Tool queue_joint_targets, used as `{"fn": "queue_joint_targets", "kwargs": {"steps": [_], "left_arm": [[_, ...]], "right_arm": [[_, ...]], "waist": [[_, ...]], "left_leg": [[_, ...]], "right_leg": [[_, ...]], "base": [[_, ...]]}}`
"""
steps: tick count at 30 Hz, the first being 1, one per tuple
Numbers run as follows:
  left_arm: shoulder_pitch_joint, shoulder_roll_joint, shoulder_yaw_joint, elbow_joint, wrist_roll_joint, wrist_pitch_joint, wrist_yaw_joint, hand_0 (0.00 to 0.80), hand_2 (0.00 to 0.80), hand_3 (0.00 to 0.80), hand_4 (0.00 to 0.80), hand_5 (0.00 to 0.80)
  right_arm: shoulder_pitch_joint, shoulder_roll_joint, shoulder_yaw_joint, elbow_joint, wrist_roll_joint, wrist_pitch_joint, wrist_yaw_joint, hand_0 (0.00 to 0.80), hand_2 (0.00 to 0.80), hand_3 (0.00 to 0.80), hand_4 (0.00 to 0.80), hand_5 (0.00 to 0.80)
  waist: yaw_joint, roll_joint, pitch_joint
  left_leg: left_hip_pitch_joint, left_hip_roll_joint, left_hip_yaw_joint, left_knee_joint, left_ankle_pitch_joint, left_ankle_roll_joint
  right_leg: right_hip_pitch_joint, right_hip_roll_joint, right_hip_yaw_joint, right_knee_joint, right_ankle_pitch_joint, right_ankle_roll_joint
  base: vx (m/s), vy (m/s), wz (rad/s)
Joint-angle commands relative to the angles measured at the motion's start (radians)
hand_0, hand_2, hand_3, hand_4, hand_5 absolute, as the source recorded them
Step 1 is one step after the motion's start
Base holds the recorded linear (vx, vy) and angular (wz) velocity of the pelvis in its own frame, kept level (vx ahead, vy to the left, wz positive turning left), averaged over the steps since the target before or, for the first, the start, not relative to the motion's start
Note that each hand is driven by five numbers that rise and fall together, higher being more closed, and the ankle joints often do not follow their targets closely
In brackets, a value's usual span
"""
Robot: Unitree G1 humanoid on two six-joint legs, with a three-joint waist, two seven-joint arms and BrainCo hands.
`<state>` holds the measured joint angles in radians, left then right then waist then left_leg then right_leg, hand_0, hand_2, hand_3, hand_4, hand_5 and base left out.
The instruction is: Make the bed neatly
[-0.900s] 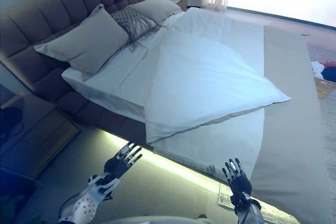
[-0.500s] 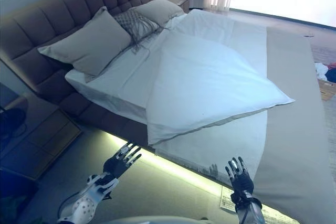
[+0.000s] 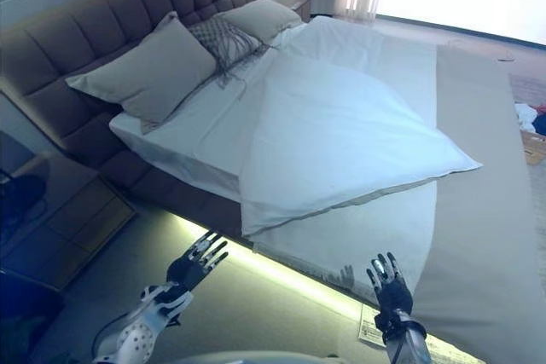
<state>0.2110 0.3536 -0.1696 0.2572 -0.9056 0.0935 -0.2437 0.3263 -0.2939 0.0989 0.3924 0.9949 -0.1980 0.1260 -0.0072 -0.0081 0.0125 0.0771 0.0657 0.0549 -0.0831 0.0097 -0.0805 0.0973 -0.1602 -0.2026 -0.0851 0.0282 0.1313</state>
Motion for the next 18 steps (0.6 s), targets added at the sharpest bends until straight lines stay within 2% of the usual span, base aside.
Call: {"fn": "queue_joint_targets", "kwargs": {"steps": [1, 2, 4, 5, 7, 11, 14, 16, 18], "left_arm": [[0.004, 0.031, 0.046, -0.066, 0.008, -0.044, -0.013, 0.000, 0.000, 0.000, 0.000, 0.000], [0.013, 0.031, 0.049, -0.071, 0.001, -0.044, -0.025, 0.000, 0.000, 0.000, 0.000, 0.000], [0.013, 0.028, 0.050, -0.078, -0.013, -0.034, -0.041, 0.000, 0.000, 0.000, 0.000, 0.000], [0.007, 0.033, 0.038, -0.066, -0.024, -0.040, -0.033, 0.000, 0.000, 0.000, 0.000, 0.000], [-0.017, 0.041, 0.029, -0.041, -0.028, -0.041, -0.030, 0.000, 0.000, 0.000, 0.000, 0.000], [-0.028, 0.035, 0.011, -0.048, 0.000, -0.035, -0.019, 0.000, 0.000, 0.000, 0.000, 0.000], [-0.045, 0.044, -0.004, -0.018, 0.004, -0.046, -0.035, 0.000, 0.000, 0.000, 0.000, 0.000], [-0.055, 0.048, -0.002, -0.014, 0.000, -0.037, -0.031, 0.000, 0.000, 0.000, 0.000, 0.000], [-0.054, 0.052, 0.014, -0.035, -0.012, -0.009, -0.021, 0.000, 0.000, 0.000, 0.000, 0.000]], "right_arm": [[-0.019, -0.042, 0.027, -0.089, 0.027, 0.029, 0.041, 0.000, 0.000, 0.000, 0.000, 0.000], [-0.021, -0.052, 0.030, -0.092, 0.029, 0.037, 0.039, 0.000, 0.000, 0.000, 0.000, 0.000], [-0.038, -0.062, 0.035, -0.077, 0.030, 0.017, 0.026, 0.000, 0.000, 0.000, 0.000, 0.000], [-0.043, -0.058, 0.035, -0.074, 0.049, 0.005, 0.036, 0.000, 0.000, 0.000, 0.000, 0.000], [-0.016, -0.035, 0.010, -0.094, 0.093, -0.005, 0.043, 0.000, 0.000, 0.000, 0.000, 0.000], [0.020, 0.003, -0.022, -0.067, 0.105, -0.029, 0.030, 0.000, 0.000, 0.000, 0.000, 0.000], [0.055, 0.010, -0.030, -0.077, 0.084, -0.054, 0.049, 0.000, 0.000, 0.000, 0.000, 0.000], [0.062, 0.003, -0.037, -0.079, 0.082, -0.046, 0.046, 0.000, 0.000, 0.000, 0.000, 0.000], [0.073, -0.005, -0.040, -0.079, 0.083, -0.034, 0.047, 0.000, 0.000, 0.000, 0.000, 0.000]], "waist": [[0.026, -0.053, 0.013], [0.031, -0.053, 0.032], [0.030, -0.041, 0.060], [0.014, -0.025, 0.072], [-0.013, -0.022, 0.079], [-0.015, -0.011, 0.075], [-0.029, 0.029, 0.077], [-0.038, 0.050, 0.090], [-0.047, 0.042, 0.098]], "left_leg": [[-0.109, -0.024, 0.050, 0.294, -0.082, 0.029], [-0.142, -0.032, 0.034, 0.350, -0.086, 0.030], [-0.144, -0.047, 0.024, 0.320, -0.104, 0.067], [-0.117, -0.055, 0.024, 0.278, -0.092, 0.089], [-0.104, -0.074, 0.038, 0.269, -0.094, 0.101], [-0.085, -0.112, 0.014, 0.230, -0.090, 0.136], [-0.080, -0.136, 0.009, 0.204, -0.079, 0.184], [-0.073, -0.137, 0.019, 0.211, -0.084, 0.190], [-0.061, -0.146, 0.039, 0.224, -0.103, 0.188]], "right_leg": [[-0.073, -0.019, 0.058, 0.129, 0.002, 0.013], [-0.081, -0.017, 0.069, 0.156, -0.005, 0.005], [-0.131, -0.036, 0.088, 0.267, 0.002, 0.011], [-0.178, -0.048, 0.099, 0.349, 0.023, 0.018], [-0.201, -0.065, 0.122, 0.395, 0.044, 0.028], [-0.206, -0.102, 0.124, 0.471, 0.085, 0.021], [-0.308, -0.081, 0.140, 0.729, 0.158, 0.008], [-0.392, -0.073, 0.128, 0.866, 0.178, 0.007], [-0.434, -0.083, 0.105, 0.843, 0.194, 0.015]], "base": [[-0.018, -0.020, 0.08], [-0.040, 0.076, 0.14], [-0.047, 0.245, 0.16], [0.009, 0.312, -0.02], [0.081, 0.225, -0.08], [0.120, 0.169, 0.15], [0.049, 0.281, 0.15], [0.078, 0.230, 0.09], [0.184, 0.031, -0.10]]}}
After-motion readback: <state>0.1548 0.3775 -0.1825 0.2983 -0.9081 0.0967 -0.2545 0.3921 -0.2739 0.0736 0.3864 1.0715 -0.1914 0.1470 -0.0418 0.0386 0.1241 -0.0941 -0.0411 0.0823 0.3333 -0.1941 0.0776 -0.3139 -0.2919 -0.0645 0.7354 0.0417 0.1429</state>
